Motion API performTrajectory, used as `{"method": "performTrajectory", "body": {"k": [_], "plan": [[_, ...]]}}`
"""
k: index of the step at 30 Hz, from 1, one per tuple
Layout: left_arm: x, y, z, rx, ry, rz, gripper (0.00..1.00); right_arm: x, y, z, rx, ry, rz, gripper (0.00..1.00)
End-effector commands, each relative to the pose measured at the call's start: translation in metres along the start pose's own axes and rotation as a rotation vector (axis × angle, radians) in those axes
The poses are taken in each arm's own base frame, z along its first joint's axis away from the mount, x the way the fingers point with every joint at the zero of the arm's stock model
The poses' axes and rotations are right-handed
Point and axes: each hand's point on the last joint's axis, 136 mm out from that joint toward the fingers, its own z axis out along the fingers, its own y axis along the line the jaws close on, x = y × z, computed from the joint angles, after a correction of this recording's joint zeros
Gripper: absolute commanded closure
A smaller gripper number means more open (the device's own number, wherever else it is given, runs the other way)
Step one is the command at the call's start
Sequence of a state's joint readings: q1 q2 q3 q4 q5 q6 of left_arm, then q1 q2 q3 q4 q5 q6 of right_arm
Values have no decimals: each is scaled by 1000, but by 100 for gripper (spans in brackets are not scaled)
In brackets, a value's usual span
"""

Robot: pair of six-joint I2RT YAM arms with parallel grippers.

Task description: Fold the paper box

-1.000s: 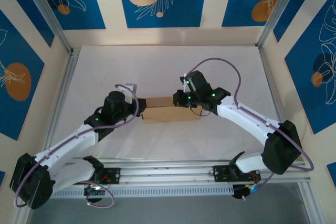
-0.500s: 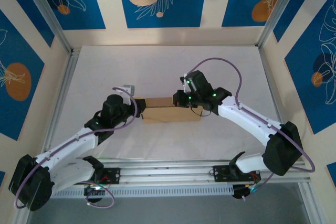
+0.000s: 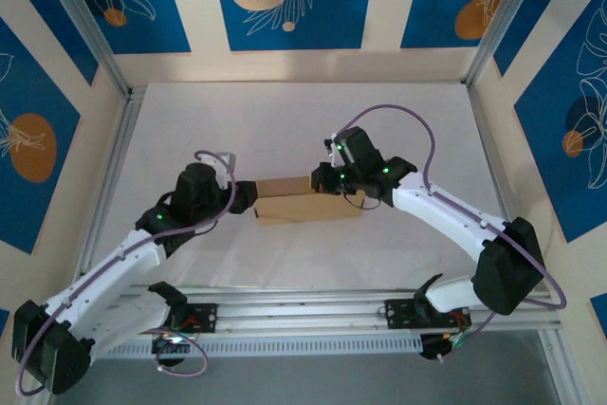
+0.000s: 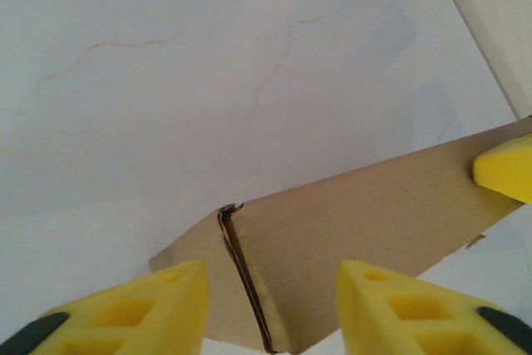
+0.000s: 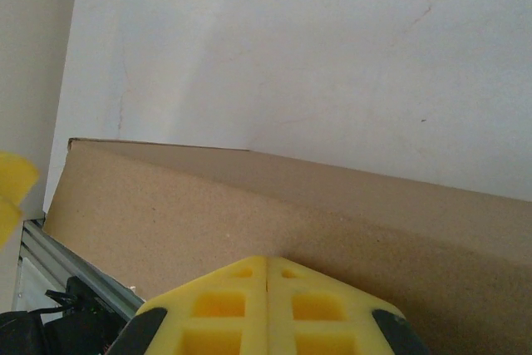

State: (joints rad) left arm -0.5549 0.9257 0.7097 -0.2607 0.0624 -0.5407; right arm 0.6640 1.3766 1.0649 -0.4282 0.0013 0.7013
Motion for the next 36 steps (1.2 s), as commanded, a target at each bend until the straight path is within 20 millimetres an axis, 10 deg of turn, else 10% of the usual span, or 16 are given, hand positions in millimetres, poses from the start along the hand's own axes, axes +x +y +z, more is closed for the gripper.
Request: {"method": "performTrajectory", "body": {"k": [1, 10, 36], "plan": [[-5, -11, -9, 45, 24, -6, 64, 33, -32, 17, 118, 124, 44, 100], [2, -37, 6, 204, 85, -79, 90, 34, -31, 16, 122, 132, 35, 100], [97, 39, 24, 2, 321, -176, 100, 31, -35, 17, 138, 150, 31, 98]]}}
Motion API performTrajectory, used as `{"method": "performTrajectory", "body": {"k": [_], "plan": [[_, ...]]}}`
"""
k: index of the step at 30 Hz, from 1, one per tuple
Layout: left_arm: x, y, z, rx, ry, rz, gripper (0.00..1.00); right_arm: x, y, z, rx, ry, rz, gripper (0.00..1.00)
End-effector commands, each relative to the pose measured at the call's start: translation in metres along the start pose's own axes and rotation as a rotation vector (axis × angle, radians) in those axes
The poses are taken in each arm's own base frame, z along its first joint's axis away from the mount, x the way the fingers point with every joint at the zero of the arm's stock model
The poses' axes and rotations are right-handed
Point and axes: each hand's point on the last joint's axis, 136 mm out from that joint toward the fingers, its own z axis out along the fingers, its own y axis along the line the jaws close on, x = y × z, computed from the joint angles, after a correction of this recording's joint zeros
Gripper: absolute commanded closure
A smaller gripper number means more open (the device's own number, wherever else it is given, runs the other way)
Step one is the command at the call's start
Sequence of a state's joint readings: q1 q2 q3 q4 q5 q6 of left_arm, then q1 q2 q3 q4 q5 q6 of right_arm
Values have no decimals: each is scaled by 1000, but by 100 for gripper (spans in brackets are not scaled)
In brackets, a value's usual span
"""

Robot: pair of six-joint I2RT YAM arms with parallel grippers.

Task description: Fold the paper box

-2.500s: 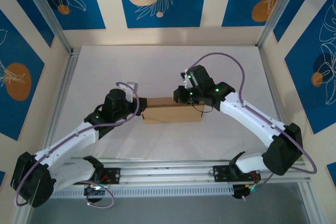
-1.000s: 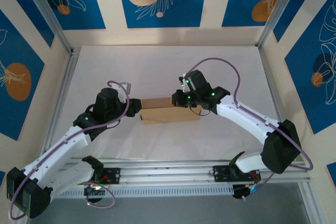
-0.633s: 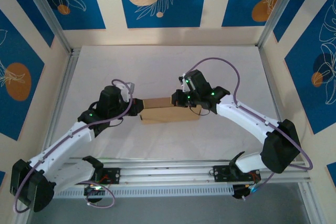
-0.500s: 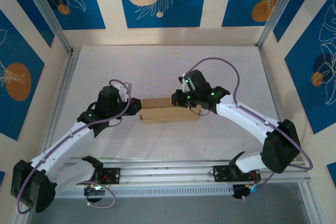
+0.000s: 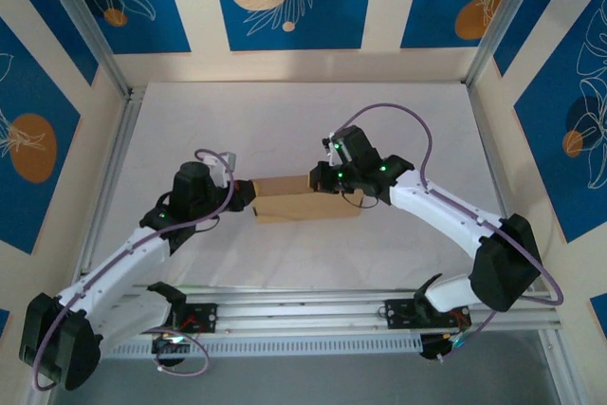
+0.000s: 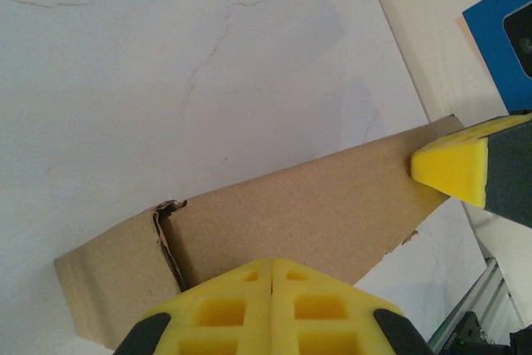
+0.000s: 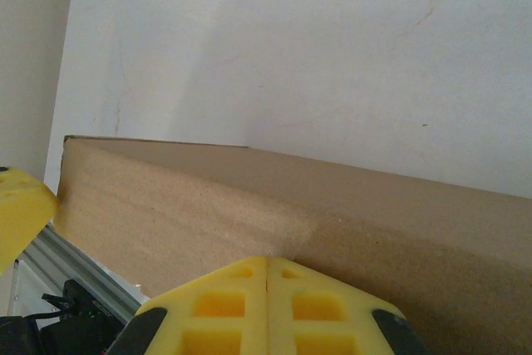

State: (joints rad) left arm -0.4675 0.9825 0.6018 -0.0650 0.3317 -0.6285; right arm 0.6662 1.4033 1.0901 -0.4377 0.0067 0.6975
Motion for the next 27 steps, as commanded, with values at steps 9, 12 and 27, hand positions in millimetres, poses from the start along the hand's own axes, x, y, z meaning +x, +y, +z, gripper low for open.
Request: {"method": "performTrajectory", "body": {"k": [9, 12, 27], "plan": [[60, 54, -2, -221, 213, -48, 100, -22, -28, -66, 51, -58, 41, 94], [56, 51, 0, -211, 209, -43, 100, -28, -53, -78, 97, -85, 76, 83], [52, 47, 1, -208, 215, -35, 100, -16, -108, -61, 106, -47, 193, 60]]}}
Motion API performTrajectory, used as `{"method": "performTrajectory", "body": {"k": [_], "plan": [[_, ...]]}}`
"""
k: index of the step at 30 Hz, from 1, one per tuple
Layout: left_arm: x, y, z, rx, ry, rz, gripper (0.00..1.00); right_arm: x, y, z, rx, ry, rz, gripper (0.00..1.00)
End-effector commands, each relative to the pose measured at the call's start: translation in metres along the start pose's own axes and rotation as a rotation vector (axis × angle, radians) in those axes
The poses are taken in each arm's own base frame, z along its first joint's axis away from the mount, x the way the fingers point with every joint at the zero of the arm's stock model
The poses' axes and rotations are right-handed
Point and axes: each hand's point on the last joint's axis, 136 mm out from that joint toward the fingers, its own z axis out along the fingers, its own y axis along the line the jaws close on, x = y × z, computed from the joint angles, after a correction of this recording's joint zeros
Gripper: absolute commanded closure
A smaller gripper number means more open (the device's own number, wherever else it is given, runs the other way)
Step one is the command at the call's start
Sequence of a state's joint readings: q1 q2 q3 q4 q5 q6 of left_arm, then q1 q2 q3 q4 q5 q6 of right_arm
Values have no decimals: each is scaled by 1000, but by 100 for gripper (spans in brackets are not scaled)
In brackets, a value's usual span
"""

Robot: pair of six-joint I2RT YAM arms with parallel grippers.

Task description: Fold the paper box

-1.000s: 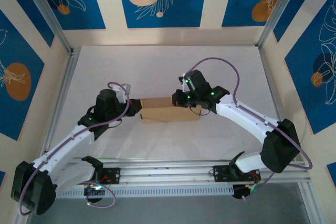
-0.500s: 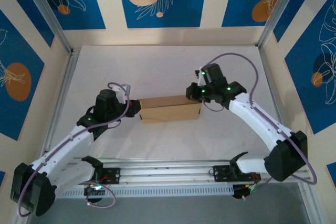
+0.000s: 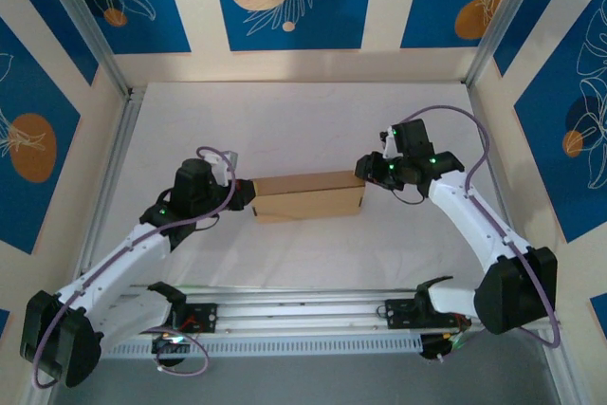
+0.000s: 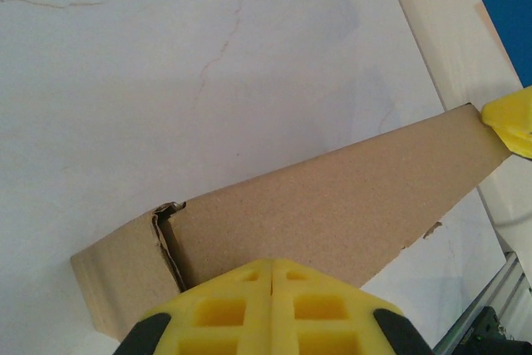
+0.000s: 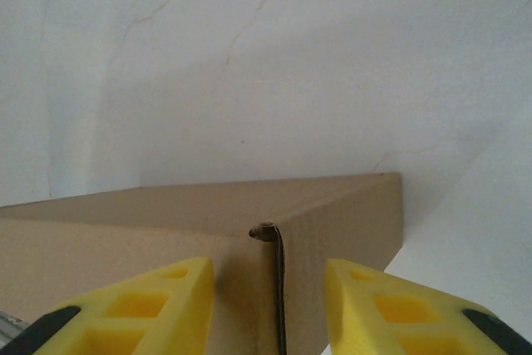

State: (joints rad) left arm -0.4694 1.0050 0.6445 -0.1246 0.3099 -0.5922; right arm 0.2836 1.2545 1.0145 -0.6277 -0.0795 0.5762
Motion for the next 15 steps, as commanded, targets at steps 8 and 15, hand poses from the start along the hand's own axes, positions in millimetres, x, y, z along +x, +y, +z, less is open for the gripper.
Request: {"method": "performTrajectory", "body": {"k": [8, 15], "plan": [[54, 44, 5, -171, 201, -53, 100, 20, -18, 20, -12, 55, 35, 71], [52, 45, 5, -179, 199, -51, 100, 39, -36, 32, 54, 99, 49, 80]]}}
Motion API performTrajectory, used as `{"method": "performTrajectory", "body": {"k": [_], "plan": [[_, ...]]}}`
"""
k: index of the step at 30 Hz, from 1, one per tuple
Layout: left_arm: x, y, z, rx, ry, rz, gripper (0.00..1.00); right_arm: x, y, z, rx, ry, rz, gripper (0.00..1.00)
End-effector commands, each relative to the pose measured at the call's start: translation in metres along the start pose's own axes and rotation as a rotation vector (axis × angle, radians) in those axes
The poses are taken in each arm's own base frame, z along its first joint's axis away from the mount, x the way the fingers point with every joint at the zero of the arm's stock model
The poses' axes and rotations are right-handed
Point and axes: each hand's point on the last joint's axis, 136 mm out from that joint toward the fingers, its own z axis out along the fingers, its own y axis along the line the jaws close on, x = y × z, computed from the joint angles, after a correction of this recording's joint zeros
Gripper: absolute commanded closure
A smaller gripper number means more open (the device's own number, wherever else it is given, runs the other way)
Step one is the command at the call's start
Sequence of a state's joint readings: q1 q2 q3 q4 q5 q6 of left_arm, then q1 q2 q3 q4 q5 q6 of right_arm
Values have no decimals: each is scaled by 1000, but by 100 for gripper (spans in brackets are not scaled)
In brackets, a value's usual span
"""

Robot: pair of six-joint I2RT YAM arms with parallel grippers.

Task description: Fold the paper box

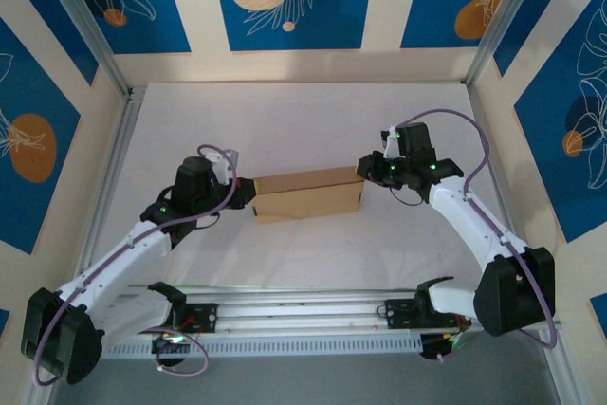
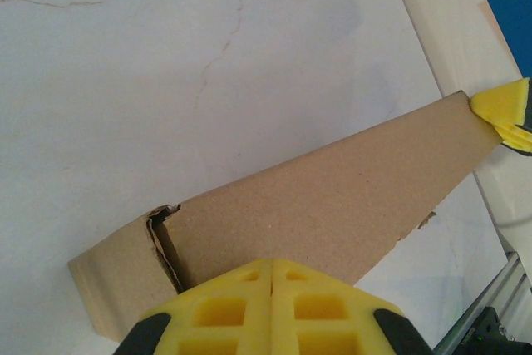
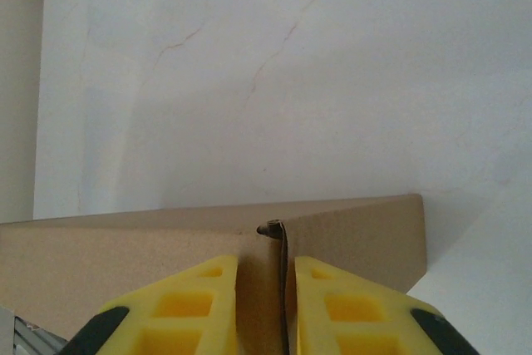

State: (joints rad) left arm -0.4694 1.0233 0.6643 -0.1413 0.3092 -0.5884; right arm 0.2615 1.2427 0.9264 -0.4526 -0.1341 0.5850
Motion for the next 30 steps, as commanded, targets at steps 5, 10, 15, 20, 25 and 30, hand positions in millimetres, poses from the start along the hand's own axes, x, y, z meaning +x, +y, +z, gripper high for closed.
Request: {"method": "performTrajectory", "body": {"k": [5, 10, 15, 20, 25, 30], "plan": [[53, 45, 4, -174, 186, -50, 100, 66, -53, 17, 216, 192, 43, 80], [52, 45, 2, -177, 180, -47, 100, 82, -66, 16, 304, 215, 18, 69], [52, 46, 2, -185, 175, -49, 100, 100, -80, 18, 372, 247, 64, 68], [52, 48, 2, -187, 171, -54, 100, 117, -96, 18, 441, 281, 121, 76], [52, 49, 0, -196, 164, -48, 100, 127, -93, 17, 436, 301, 140, 80], [50, 49, 2, -198, 173, -39, 100, 93, -56, 6, 311, 219, 92, 74]]}}
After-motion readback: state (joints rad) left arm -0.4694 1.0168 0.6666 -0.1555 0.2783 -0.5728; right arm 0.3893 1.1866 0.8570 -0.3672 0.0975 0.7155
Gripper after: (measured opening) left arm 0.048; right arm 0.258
